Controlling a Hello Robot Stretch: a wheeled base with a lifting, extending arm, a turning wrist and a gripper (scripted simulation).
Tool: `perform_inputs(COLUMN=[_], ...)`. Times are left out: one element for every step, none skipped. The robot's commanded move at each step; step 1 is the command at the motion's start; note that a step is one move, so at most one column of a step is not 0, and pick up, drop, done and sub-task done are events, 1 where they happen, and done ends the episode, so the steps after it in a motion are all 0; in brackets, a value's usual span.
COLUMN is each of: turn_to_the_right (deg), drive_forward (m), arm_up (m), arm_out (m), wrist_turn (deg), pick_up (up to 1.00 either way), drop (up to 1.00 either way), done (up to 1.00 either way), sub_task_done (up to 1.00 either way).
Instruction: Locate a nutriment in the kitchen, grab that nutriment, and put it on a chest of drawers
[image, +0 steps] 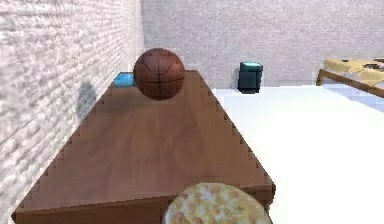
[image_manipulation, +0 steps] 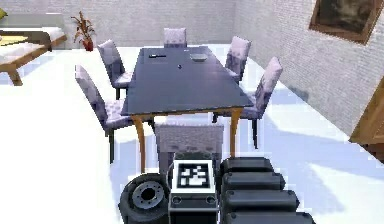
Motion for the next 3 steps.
perform_inputs(turn_to_the_right=[-45.0, -6.0, 45.0], drive_forward=[0.0, 0.0, 0.0], arm_up=[0.0, 0.0, 0.0], arm_out=[0.0, 0.0, 0.0], wrist_turn=[0.0, 0.0, 0.0], pick_up=[0.0, 0.0, 0.0], drop=[0.0, 0.0, 0.0], done=[0.0, 0.0, 0.0], sub_task_done=[0.0, 0.0, 0.0])
